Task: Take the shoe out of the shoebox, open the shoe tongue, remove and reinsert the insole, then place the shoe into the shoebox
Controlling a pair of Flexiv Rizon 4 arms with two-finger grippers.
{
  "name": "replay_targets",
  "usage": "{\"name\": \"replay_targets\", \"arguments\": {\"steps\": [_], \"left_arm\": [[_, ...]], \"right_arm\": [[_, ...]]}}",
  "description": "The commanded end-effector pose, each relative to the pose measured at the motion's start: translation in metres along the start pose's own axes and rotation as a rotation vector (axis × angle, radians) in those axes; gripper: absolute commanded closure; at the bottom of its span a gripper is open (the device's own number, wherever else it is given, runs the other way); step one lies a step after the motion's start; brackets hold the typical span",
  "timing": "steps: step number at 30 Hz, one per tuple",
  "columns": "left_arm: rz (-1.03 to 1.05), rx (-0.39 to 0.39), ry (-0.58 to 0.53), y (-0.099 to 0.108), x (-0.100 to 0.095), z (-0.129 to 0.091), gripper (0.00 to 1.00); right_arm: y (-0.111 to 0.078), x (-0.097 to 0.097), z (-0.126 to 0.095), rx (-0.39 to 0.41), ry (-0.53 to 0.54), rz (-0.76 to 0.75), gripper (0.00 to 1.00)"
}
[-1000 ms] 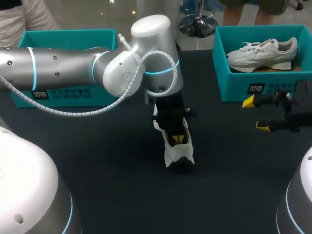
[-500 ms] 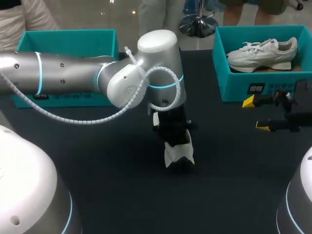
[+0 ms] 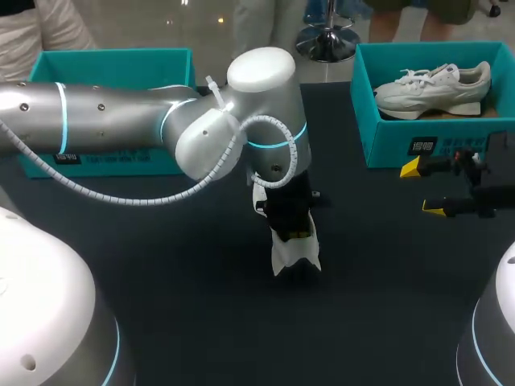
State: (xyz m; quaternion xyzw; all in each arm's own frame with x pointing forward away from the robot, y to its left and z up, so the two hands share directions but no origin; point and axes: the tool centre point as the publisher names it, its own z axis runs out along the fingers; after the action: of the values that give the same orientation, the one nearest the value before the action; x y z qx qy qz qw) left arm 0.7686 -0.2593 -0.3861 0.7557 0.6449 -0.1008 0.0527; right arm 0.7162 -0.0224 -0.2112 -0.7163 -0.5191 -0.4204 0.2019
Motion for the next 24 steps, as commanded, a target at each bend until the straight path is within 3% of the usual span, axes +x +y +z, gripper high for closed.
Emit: {"name": "replay_targets", "arguments": {"steps": [1, 4, 17, 24], "left_arm": [[-0.007, -0.066, 0.011, -0.003, 0.005, -0.007, 1.0], [0.004, -0.111, 0.038, 0.0, 0.005, 0.001, 1.0], [-0.02, -0.123, 0.096, 0.0, 0.011, 0.018, 1.0], [-0.044, -0.168, 0.102, -0.001, 0.011, -0.006, 1.0]], "right_arm": [[-0.001, 0.0, 0.0, -0.001, -0.004, 0.001, 0.0], [-0.001, 0.0, 0.0, -0.001, -0.004, 0.001, 0.0], [-0.001, 0.0, 0.0, -0.001, -0.004, 0.001, 0.0], [-0.001, 0.0, 0.0, -0.001, -0.004, 0.001, 0.0]]}}
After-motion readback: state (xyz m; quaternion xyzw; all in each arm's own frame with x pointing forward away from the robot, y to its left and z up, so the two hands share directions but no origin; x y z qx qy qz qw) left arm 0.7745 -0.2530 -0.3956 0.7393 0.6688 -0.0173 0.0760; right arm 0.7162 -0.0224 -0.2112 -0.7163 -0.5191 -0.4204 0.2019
